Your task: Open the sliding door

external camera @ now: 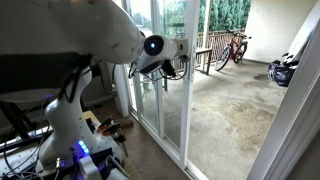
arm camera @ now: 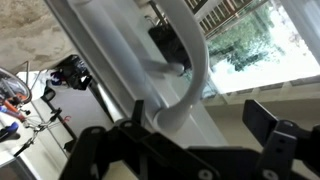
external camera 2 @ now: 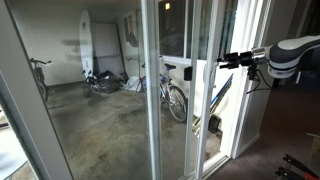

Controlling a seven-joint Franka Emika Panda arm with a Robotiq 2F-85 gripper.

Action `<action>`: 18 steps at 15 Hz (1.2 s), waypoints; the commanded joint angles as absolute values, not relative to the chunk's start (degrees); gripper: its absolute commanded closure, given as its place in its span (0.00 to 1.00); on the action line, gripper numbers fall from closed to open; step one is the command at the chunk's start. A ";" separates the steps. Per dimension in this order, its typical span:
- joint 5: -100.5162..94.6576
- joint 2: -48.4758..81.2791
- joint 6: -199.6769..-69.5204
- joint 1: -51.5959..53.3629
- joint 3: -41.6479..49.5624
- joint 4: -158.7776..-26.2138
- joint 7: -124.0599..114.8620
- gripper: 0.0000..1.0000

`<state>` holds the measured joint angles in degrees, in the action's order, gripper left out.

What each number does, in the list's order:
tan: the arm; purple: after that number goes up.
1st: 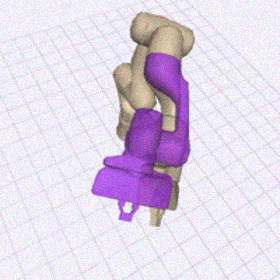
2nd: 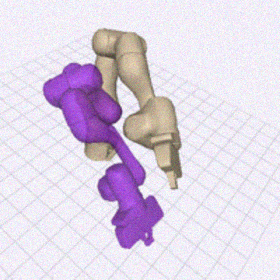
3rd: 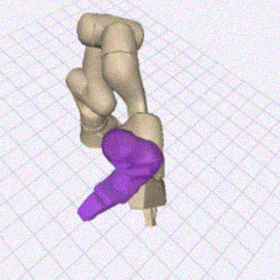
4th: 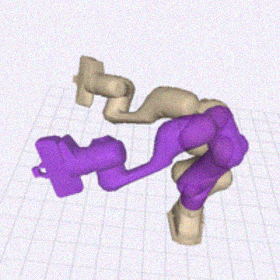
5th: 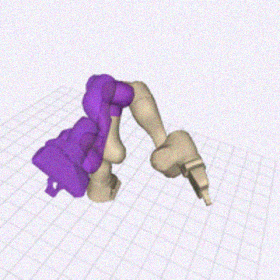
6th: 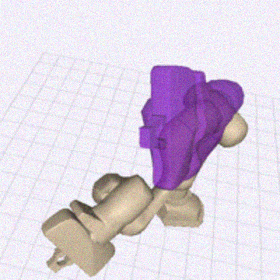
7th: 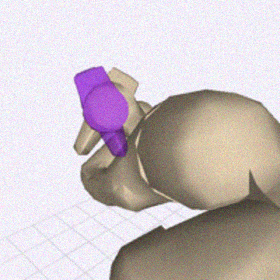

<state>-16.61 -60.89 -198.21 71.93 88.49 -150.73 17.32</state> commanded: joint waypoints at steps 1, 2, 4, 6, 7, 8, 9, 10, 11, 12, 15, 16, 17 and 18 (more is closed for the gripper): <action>-11.60 -53.60 -198.00 59.62 79.57 -154.07 11.74 0.00; -10.57 -52.72 -197.81 56.20 77.27 -154.43 10.61 0.00; -7.69 -49.80 -198.15 49.57 72.68 -156.28 7.84 0.00; -4.65 -46.44 -198.30 42.64 67.45 -158.43 4.96 0.00; -3.22 -44.75 -198.26 39.26 64.64 -159.48 3.60 0.00; -1.79 -43.17 -198.28 35.57 61.30 -160.59 2.05 0.00; -0.58 -40.92 -198.28 32.07 57.83 -161.46 0.83 0.00; 1.30 -37.38 -198.22 31.91 55.77 -159.32 -0.99 0.00; 2.03 -34.89 -198.34 31.47 53.91 -160.01 -1.90 0.00; 6.32 -31.96 -200.87 33.21 53.16 -160.04 -0.54 0.00; 6.54 -24.93 -199.70 37.27 50.13 -160.05 -4.07 0.00; 6.62 -22.81 -199.51 37.29 47.97 -160.06 -5.10 0.00; 7.15 -21.23 -198.97 37.12 45.42 -159.89 -5.57 0.00; 8.10 -18.58 -198.68 37.21 42.72 -158.76 -6.38 0.00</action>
<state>4.99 -26.10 -197.75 37.47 49.20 -160.03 -3.50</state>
